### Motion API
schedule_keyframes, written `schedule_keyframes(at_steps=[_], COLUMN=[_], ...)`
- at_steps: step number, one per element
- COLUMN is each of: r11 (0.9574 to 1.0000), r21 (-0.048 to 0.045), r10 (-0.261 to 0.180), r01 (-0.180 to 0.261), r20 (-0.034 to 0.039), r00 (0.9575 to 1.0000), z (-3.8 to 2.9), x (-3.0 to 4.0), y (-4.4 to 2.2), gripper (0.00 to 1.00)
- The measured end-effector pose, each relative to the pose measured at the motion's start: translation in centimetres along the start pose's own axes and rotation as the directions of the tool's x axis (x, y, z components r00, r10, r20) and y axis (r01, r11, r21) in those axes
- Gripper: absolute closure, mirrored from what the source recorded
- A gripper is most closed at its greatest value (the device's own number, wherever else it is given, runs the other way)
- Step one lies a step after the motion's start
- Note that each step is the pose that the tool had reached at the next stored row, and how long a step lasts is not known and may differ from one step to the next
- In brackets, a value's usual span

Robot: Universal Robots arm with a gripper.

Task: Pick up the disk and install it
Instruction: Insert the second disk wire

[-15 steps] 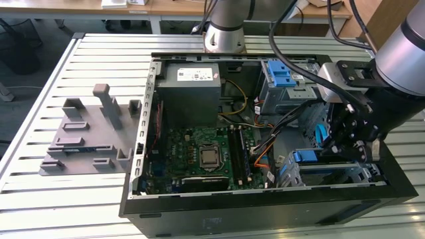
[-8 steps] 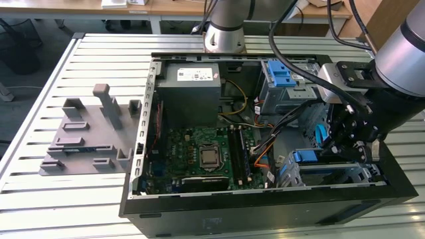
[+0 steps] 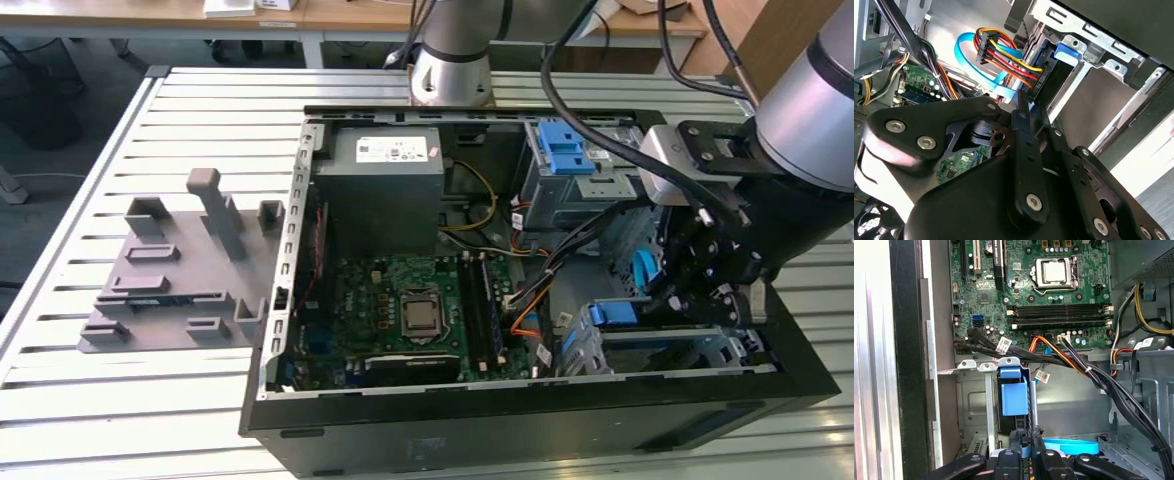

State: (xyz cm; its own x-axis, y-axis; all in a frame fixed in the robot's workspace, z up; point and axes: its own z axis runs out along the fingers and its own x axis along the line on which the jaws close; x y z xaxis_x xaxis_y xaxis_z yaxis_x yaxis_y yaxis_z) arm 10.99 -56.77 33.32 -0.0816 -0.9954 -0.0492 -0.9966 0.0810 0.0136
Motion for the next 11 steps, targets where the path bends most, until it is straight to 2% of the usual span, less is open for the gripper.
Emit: schedule_keyframes(at_steps=[6, 11], r11=[1.0000, 1.0000], r21=[0.0001, 0.0000], r10=[0.000, 0.000], r01=[0.000, 0.000], r20=[0.0000, -0.0004], r00=[1.0000, 1.0000], z=[-0.87, -0.93], x=[-0.04, -0.04], y=[0.01, 0.00], gripper=[0.76, 0.78])
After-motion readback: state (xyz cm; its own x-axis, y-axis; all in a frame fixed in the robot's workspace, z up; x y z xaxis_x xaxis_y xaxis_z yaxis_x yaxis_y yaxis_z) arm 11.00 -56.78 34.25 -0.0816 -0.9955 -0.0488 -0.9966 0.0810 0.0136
